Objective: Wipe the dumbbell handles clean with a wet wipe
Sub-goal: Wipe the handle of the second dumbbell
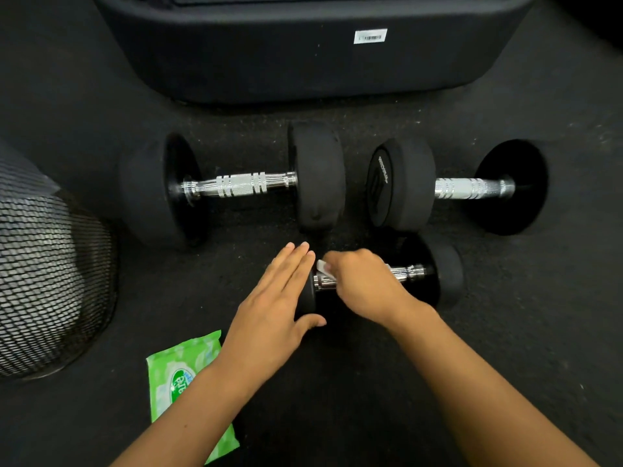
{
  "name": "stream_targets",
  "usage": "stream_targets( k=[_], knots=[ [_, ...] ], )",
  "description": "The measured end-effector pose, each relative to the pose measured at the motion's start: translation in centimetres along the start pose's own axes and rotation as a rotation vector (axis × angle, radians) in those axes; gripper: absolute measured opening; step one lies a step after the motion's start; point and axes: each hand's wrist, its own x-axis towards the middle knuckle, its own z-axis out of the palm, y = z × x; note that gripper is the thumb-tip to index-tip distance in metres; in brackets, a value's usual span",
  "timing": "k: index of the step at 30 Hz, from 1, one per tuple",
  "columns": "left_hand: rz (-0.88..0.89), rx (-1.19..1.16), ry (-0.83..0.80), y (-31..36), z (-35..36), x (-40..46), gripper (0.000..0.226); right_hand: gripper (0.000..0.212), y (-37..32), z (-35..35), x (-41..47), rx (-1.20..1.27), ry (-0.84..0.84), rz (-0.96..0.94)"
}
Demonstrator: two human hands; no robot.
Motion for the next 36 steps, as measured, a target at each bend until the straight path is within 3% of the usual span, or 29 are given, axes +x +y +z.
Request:
stream_targets(
  k=[3,6,9,11,15,22,25,30,34,36],
  knots=[
    [-0.010,-0.005,-0.019,0.1,-0.1,0.1,0.094,0.014,-0.4,0.9,0.0,0.001,0.017,-0.048],
    [-0.003,-0.013,-0.035,0.3,-0.2,0.3,0.094,0.027,0.6,0.2,-0.3,0.040,0.000,-0.024],
    [-0.003,-0.007,-0.049,0.1,-0.3,0.3,0.094,0.017,0.0,0.3,0.4,-0.035,0.005,-0.029],
    [-0.009,-0.015,-0.063,0.1,-0.4,0.3,0.094,0.011,-0.4,1.1,-0.6,-0.027,0.058,-0.107],
    [-0.003,-0.024,-0.060,0.1,-0.3,0.4,0.094,0.034,2.1,2.3,-2.1,-0.069,0.209,-0.291],
    [-0.010,-0.035,-0.043,0.4,-0.4,0.2,0.093,0.036,4.5,4.6,-3.6,-0.136,0.418,-0.481],
    [-0.011,-0.031,-0.027,0.2,-0.3,0.3,0.092,0.034,4.2,4.8,-3.0,-0.114,0.484,-0.426],
    [-0.022,-0.019,-0.030,0.3,-0.3,0.2,0.093,0.032,3.4,4.6,-3.2,-0.107,0.394,-0.404],
    [-0.019,-0.016,-0.033,0.3,-0.4,0.4,0.092,0.037,1.8,2.2,-1.6,-0.031,0.261,-0.174],
    [-0.028,-0.019,-0.038,0.3,-0.3,0.3,0.093,0.037,0.6,2.7,-1.5,-0.021,0.206,-0.166]
  ],
)
